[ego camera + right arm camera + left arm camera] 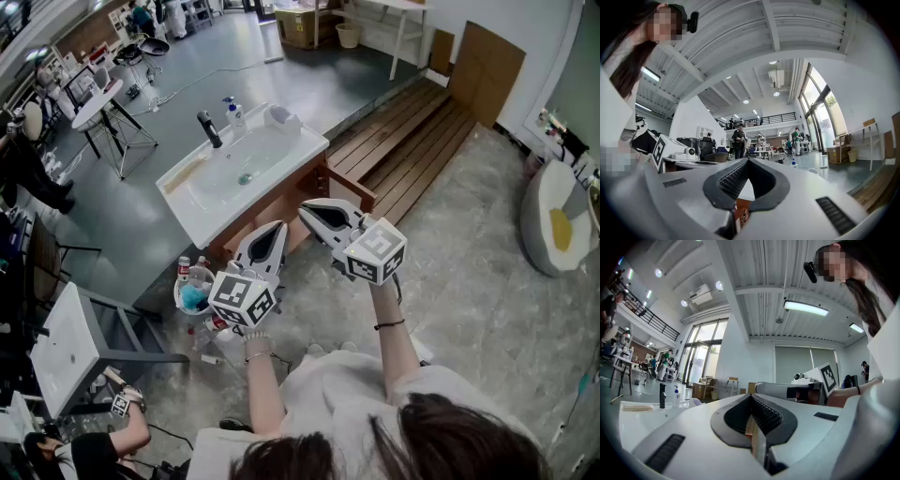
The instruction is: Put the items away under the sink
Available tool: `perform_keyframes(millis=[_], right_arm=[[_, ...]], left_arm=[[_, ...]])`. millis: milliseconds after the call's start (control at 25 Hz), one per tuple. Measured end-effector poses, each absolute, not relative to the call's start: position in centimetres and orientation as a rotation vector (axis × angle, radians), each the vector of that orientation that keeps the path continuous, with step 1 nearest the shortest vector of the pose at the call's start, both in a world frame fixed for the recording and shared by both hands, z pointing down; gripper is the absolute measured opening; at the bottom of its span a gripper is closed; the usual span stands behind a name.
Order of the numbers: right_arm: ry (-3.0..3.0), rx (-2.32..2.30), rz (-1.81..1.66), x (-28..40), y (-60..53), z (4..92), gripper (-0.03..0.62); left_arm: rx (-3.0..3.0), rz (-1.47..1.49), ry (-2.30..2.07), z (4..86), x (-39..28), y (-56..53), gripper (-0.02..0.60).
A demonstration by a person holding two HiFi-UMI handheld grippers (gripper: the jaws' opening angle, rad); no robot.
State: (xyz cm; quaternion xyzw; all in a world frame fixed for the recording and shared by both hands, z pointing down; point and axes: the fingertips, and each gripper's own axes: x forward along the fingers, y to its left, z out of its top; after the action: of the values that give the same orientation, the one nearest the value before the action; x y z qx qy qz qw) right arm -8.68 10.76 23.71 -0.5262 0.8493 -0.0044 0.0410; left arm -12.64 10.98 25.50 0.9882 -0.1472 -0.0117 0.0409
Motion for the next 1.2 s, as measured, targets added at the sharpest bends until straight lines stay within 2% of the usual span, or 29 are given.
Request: perform_keyframes(millis=[1200], right_arm=[[2.516, -1.677, -0.144, -4.0, 12.7, 25.3, 0.014]], left_arm=[[2.965, -0.024, -0.525, 27.0, -10.3, 13.9, -0.003]])
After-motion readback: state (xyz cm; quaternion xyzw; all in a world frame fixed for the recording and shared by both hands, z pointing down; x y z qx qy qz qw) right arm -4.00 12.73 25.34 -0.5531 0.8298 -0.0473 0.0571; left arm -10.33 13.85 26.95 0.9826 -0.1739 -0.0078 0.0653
